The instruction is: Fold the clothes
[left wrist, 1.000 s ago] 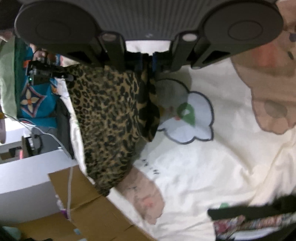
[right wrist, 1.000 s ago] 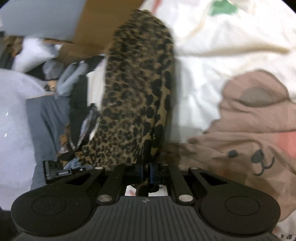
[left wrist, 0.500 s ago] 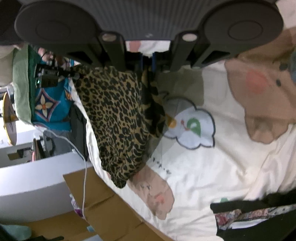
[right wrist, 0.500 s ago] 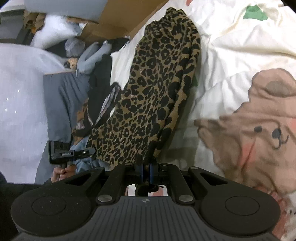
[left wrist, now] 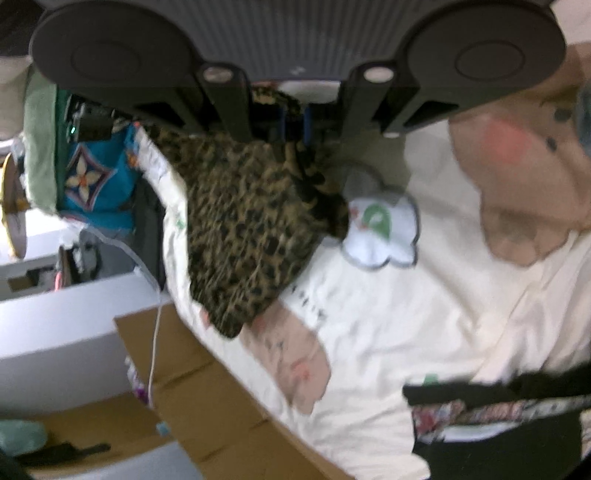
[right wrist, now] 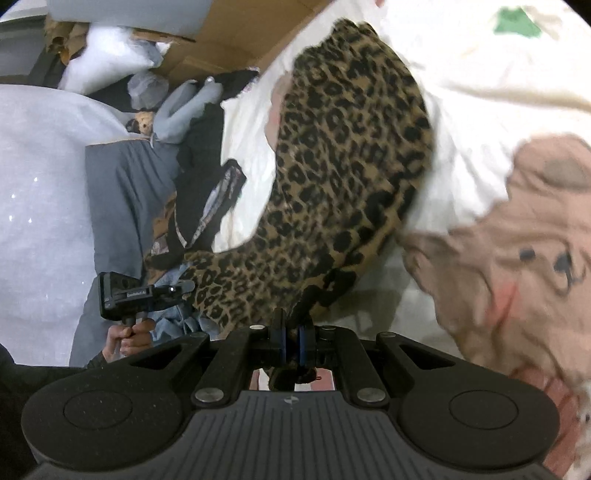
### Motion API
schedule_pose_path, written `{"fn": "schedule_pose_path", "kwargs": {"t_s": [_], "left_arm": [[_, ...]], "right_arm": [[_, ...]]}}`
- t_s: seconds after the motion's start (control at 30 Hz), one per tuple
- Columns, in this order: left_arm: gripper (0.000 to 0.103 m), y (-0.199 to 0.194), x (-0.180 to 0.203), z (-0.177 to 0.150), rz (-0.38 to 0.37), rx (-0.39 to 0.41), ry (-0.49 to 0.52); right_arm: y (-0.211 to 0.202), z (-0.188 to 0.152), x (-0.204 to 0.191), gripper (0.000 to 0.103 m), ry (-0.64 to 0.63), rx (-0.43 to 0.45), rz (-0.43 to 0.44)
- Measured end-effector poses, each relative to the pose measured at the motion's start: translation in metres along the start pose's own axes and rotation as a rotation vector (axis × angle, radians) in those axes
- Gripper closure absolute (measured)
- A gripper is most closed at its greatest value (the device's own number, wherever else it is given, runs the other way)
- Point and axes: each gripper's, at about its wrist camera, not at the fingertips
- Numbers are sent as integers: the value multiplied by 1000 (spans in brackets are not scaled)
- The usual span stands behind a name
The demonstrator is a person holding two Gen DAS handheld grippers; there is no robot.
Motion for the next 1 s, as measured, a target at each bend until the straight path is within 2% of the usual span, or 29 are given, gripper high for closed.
{"fn": "schedule_pose_path", "kwargs": {"t_s": [0.23, 0.6, 0.73, 1.0], "left_arm": [[94, 0, 0, 11, -32, 82, -64], [94, 9, 33, 45, -86, 201, -34], [94, 17, 32, 57, -79, 229, -59], [94, 51, 32, 82, -14, 282, -100]], "right_arm": [[-13, 19, 4, 98, 56, 161, 25], [-21, 45, 0, 98, 48, 267, 37], [-18, 55, 9, 98, 62, 305, 29], [-3, 78, 30, 98, 100, 338, -4]]}}
Point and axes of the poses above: each gripper's, at about its wrist camera, not at the fingertips, and y roughly the way its jaws point, x to its right, z to its top, and after that the axes turned 4 degrees about z, right-handed
